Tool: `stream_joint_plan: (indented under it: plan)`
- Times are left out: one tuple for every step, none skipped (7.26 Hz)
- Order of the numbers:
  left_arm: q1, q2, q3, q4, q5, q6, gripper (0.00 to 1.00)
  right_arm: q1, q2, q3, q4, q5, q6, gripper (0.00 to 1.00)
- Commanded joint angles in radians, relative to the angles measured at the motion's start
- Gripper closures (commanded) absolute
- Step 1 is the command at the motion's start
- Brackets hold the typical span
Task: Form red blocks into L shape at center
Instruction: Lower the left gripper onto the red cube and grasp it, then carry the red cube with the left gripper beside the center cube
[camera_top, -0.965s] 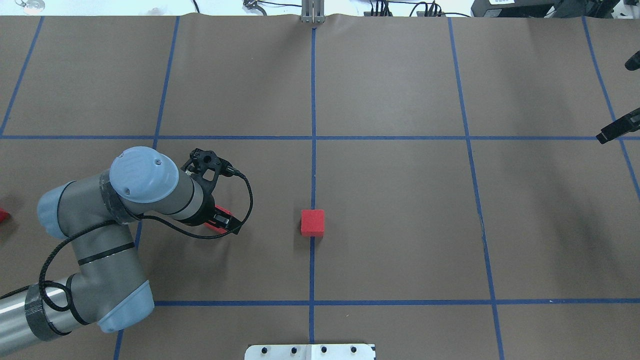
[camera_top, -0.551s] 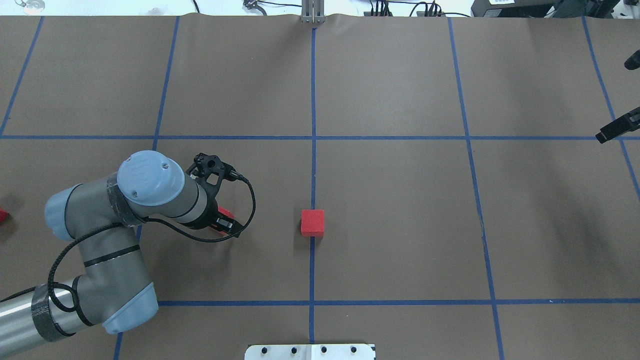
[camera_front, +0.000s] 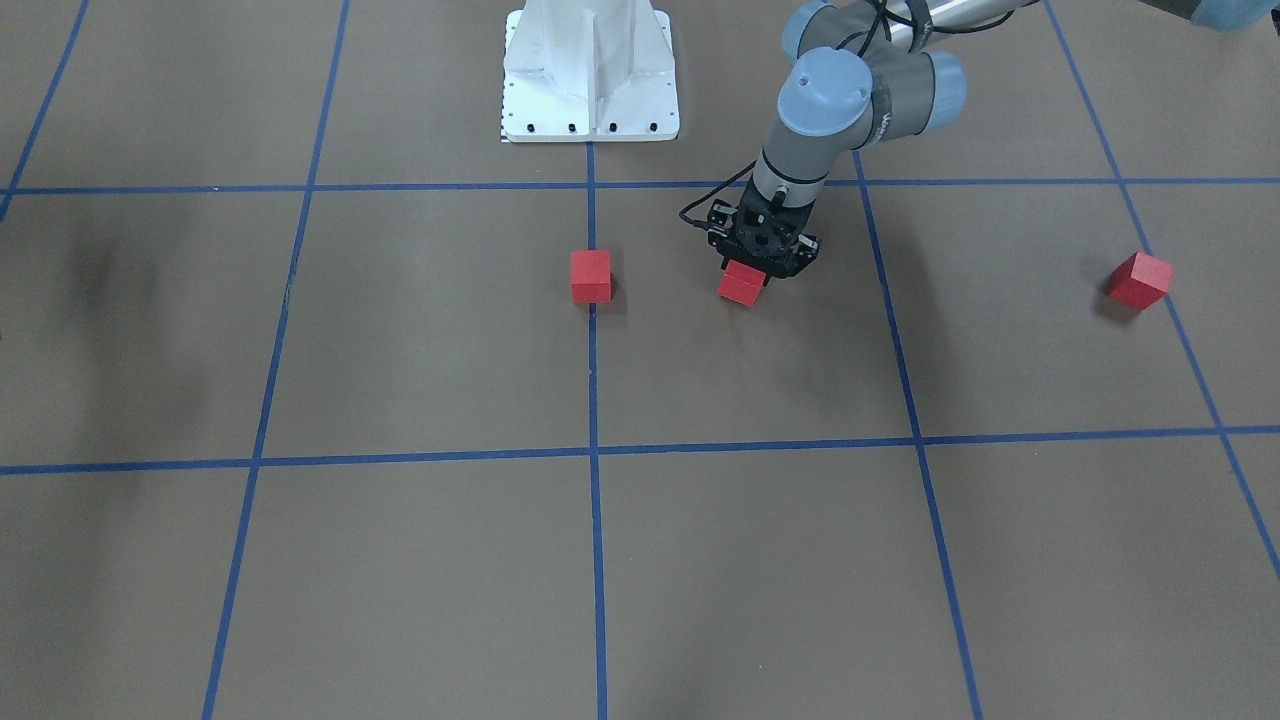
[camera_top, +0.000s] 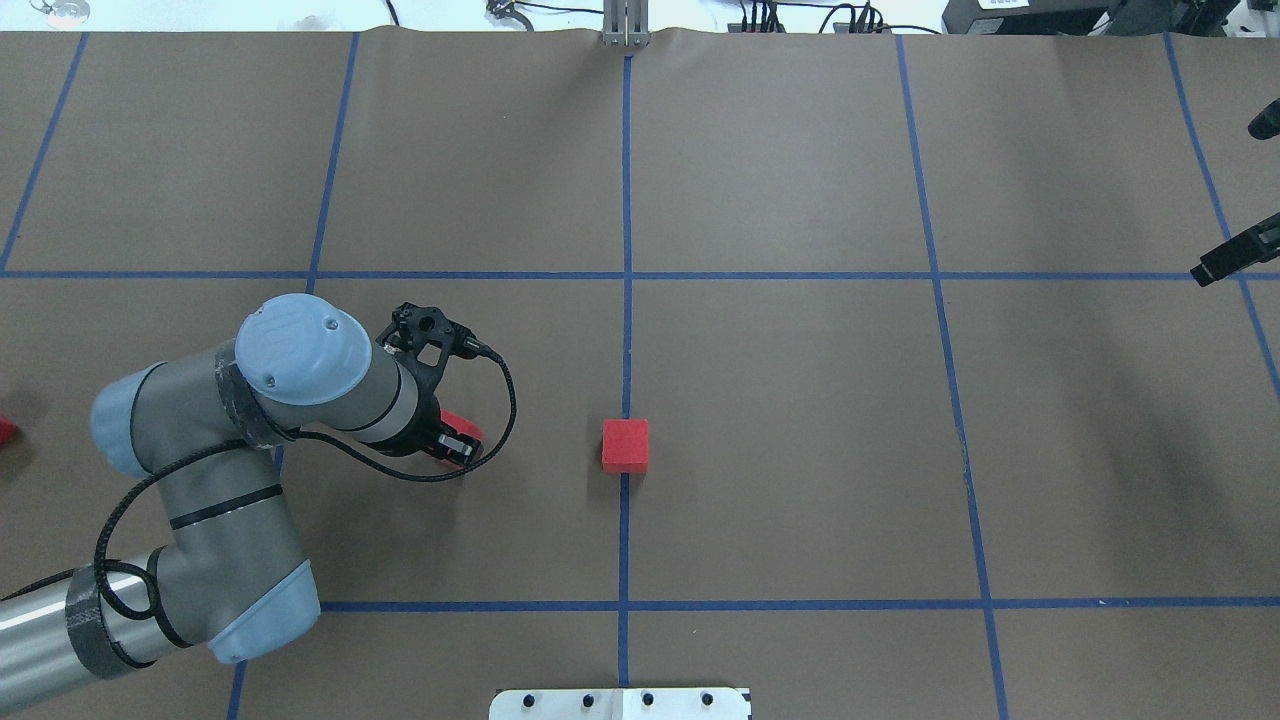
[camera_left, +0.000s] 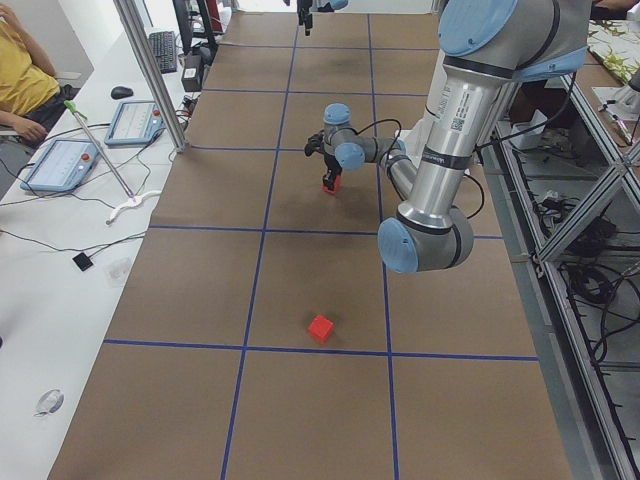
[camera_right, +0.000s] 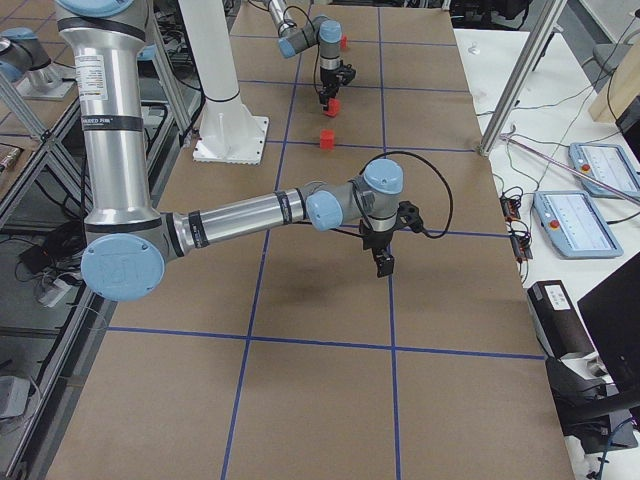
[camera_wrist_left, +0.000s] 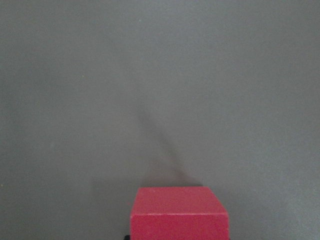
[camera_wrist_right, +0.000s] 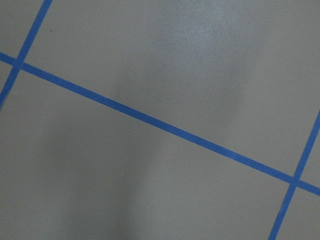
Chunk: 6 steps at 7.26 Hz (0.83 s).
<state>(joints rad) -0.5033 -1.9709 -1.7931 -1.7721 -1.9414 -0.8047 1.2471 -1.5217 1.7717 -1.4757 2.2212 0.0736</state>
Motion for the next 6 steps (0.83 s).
stream_joint_plan:
  plan:
    - [-0.03,-0.058,0.001,0.035,-0.073,-0.101,0.83,0.0,-0.002,0.0,0.0,0.0,-0.002,0.0]
    - [-0.029,-0.138,0.015,0.098,-0.073,-0.198,0.83,0.0,-0.002,0.0,0.0,0.0,-0.002,0.0]
    - [-0.031,-0.242,0.044,0.184,-0.071,-0.253,0.83,0.0,-0.002,0.0,0.0,0.0,0.0,0.0]
    - [-0.032,-0.334,0.105,0.219,-0.07,-0.304,0.83,0.0,-0.002,0.0,0.0,0.0,0.0,0.0]
    - [-0.043,-0.406,0.183,0.22,-0.068,-0.329,0.83,0.0,-0.002,0.0,0.0,0.0,0.0,0.0]
    - [-0.046,-0.474,0.269,0.215,-0.068,-0.364,0.83,0.0,-0.003,0.0,0.0,0.0,0.0,0.0]
